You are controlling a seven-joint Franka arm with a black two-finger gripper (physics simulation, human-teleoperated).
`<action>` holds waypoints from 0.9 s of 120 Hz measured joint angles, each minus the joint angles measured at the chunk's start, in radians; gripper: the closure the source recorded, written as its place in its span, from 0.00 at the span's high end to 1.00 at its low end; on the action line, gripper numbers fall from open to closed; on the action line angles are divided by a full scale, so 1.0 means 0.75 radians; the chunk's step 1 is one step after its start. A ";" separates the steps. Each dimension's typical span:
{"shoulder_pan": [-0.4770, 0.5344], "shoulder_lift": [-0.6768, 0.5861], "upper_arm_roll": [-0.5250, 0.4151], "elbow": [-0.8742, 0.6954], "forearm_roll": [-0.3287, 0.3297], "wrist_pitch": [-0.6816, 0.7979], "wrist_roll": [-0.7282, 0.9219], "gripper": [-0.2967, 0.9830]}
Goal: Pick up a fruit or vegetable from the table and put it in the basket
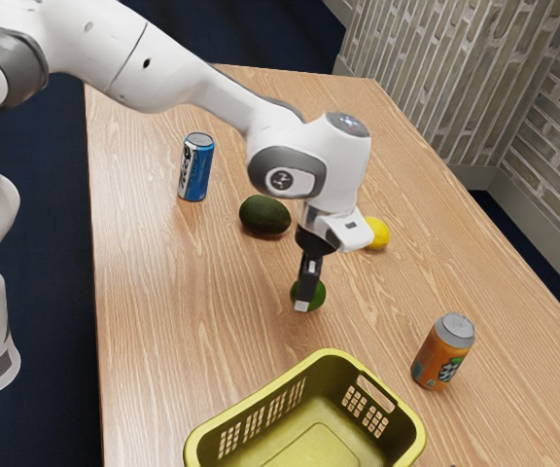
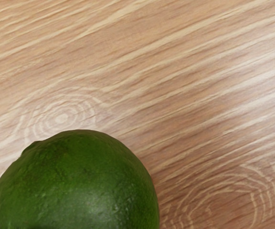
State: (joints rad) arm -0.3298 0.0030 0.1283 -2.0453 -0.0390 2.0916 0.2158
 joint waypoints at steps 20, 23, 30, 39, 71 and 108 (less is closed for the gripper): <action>0.046 0.017 0.004 0.006 0.003 0.029 0.001 0.71; 0.052 0.022 0.004 0.007 0.004 0.038 0.001 0.69; 0.063 0.041 0.003 0.009 0.005 0.060 0.003 0.66; 0.055 0.073 0.003 0.022 0.005 0.087 0.005 0.65; -0.019 0.120 0.048 0.205 0.026 0.055 0.027 0.40; -0.307 0.021 0.045 0.766 0.156 -0.497 0.029 0.30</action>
State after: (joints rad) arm -0.5599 0.0185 0.1622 -1.4710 0.0777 1.7190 0.2373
